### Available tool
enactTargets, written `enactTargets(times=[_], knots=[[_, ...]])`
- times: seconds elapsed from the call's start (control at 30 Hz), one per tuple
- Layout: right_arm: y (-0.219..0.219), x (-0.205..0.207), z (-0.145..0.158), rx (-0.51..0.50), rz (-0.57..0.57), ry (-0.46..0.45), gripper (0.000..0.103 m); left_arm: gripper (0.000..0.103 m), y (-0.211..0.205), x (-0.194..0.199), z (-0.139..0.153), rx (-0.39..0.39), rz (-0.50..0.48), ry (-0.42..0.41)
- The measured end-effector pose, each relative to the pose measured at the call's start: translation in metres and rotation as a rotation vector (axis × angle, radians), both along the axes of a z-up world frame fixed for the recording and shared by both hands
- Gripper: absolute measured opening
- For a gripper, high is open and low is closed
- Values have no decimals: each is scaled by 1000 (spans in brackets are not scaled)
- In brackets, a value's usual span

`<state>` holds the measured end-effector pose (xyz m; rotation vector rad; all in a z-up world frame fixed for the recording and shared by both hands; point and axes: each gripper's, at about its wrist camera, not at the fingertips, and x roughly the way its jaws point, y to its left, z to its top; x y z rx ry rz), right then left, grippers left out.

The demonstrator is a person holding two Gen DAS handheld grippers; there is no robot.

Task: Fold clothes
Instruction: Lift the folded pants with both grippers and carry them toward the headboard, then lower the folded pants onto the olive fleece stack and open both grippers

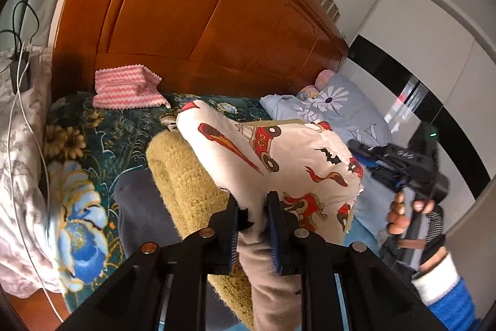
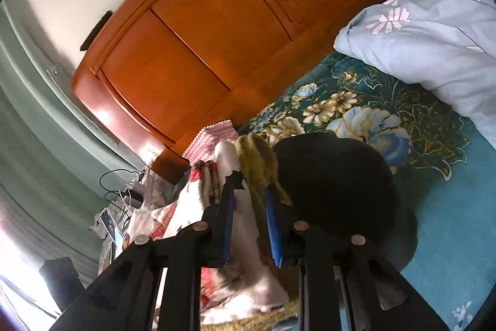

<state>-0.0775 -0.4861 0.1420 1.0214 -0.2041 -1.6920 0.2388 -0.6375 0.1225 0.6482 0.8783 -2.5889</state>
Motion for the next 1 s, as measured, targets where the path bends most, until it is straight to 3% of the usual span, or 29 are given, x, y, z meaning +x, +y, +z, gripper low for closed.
enactTargets(times=[0.17,0.27,0.4,0.57,0.73,0.87,1.0], knots=[[15,30,47,-37,31,131,22,37,1,13,12,-50,44,-18],[11,56,61,-5,88,202,22,41,11,16,24,-95,44,-7],[-4,80,50,85,134,266,22,43,34,-1,27,-146,-48,-40],[-12,86,26,151,123,287,22,49,41,-13,12,-172,-63,-92],[-18,81,11,157,116,261,22,52,41,-17,4,-168,-66,-106],[-11,87,17,137,91,269,22,53,45,-11,10,-169,-58,-102],[6,110,34,107,97,352,44,64,56,3,17,-193,-28,-95]])
